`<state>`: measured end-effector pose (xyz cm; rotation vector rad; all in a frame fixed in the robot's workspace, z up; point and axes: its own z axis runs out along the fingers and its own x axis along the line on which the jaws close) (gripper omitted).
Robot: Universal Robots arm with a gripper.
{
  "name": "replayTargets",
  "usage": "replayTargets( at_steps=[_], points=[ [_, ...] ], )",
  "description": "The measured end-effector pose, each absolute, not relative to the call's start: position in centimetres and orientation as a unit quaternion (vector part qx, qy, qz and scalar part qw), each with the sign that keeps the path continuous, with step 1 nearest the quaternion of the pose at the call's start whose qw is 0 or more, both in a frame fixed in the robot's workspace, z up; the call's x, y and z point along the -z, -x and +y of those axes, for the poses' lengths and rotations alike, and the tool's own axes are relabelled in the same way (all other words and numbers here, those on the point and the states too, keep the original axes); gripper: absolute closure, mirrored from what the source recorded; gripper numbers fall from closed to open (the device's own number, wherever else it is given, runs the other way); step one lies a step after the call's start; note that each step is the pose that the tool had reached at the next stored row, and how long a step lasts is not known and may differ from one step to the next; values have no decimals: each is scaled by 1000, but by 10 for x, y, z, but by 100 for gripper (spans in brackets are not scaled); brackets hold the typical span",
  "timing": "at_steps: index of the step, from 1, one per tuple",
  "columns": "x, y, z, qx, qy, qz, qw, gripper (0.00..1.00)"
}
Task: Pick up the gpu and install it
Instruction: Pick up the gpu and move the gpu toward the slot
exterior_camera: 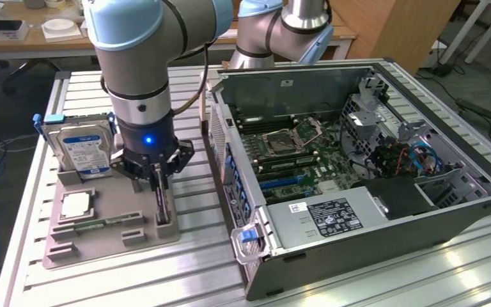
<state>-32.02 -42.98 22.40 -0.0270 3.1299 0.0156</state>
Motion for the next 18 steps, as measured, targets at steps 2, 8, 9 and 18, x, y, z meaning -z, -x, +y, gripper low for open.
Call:
replayTargets(
  at_steps=[2, 8, 9, 18],
  points=[
    [-224, 320, -430, -5, 9, 1000, 6, 73],
    [-224, 320, -430, -5, 8, 1000, 6, 73],
    [-224, 320, -430, -5, 8, 1000, 6, 73],
    [-232, 320, -430, -6, 7, 1000, 6, 73]
  ],
)
